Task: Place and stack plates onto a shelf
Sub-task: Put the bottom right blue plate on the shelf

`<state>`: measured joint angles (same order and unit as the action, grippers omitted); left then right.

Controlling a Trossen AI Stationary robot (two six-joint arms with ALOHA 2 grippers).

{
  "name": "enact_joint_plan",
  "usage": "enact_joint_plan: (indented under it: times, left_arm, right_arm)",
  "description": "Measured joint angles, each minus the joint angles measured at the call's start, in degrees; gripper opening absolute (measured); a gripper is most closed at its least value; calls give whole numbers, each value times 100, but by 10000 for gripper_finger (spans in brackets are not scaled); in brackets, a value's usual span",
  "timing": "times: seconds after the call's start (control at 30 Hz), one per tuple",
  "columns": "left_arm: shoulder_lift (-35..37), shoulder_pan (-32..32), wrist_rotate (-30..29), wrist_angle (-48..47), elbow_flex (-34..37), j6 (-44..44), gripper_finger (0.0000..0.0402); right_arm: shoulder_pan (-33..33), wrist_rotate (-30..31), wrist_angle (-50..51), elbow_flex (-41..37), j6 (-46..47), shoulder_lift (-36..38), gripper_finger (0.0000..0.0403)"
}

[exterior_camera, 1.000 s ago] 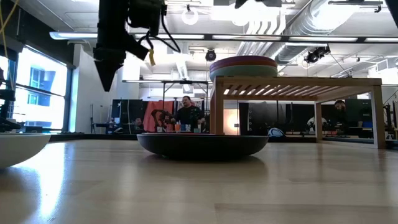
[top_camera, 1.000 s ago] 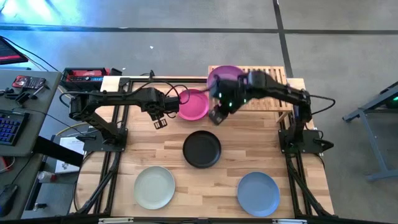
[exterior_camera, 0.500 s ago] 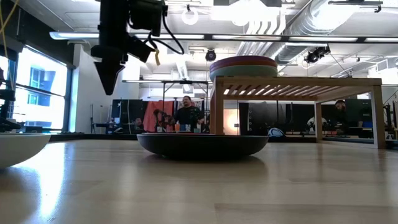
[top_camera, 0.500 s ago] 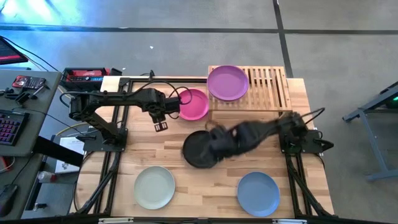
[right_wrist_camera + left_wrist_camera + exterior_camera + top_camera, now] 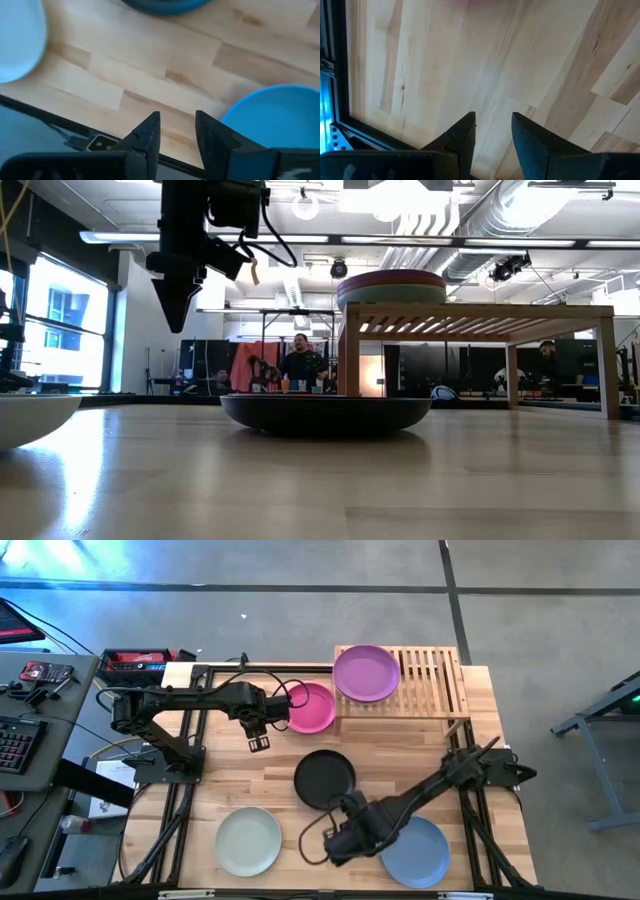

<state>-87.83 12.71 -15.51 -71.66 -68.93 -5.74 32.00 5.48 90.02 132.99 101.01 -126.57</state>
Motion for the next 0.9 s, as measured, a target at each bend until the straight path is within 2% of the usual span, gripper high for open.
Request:
enact_joint_plan:
  times: [0.27,0.7,0.9]
  left_arm:
    - [0,2,0,0,0,-2,117]
    - [0,2,0,137,0,0,117]
    - [0,2,0,265,0,-2,117]
  right_arm:
    - [304,-289,0,0,633,-484,101]
    - [580,-969,0,0,719,-1111,101]
    - [751,-1112,2,0,1112,-1300,101]
